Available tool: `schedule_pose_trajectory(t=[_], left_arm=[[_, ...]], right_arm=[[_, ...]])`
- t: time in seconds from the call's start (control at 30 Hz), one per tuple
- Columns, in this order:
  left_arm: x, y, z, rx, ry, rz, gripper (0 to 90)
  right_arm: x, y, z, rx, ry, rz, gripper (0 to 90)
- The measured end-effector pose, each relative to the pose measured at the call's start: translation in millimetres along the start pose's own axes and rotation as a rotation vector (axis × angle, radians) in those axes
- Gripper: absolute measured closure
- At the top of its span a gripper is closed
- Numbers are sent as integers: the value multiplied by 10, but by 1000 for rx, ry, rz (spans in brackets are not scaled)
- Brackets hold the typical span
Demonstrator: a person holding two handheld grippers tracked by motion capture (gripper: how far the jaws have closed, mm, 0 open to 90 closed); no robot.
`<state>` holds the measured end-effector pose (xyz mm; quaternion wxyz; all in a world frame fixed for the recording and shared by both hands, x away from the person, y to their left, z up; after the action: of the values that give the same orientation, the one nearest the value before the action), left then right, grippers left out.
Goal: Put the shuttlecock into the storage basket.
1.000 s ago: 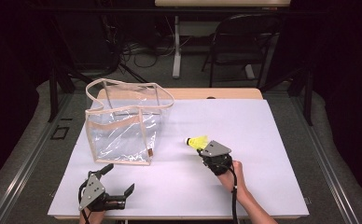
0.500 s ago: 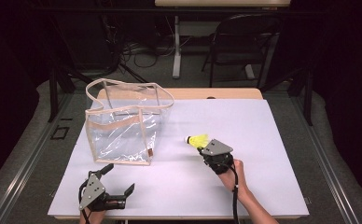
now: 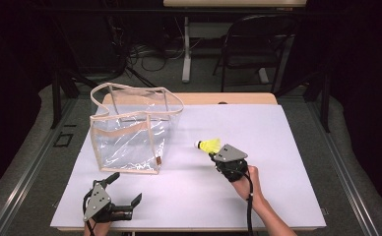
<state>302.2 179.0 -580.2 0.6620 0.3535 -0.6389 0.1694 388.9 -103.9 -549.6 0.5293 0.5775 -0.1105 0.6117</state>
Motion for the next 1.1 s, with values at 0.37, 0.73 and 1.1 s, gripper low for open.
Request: schedule_pose_trajectory(t=[0.37,0.73,1.1], left_arm=[[2,3,0,1,0,3,0],[4,2,5,-1,4,5,0],[4,2,3,-2,3,4,0]], right_arm=[[103,43,49,-6,9,11,898],[195,71,100,-10,0,28,898],[297,109,165,-19,5,43,897]])
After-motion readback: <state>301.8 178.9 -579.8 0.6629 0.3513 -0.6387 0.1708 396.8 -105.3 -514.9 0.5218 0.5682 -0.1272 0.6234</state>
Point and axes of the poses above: each handheld gripper's, and its own axes: y roughly backward along the jaws, x roughly out of its top, z roughly to its right, the point moved 9 cm from there along -y, roughly forward along the jaws, and after that the axes turned 6 degrees about -x, right-handed, at the moved point
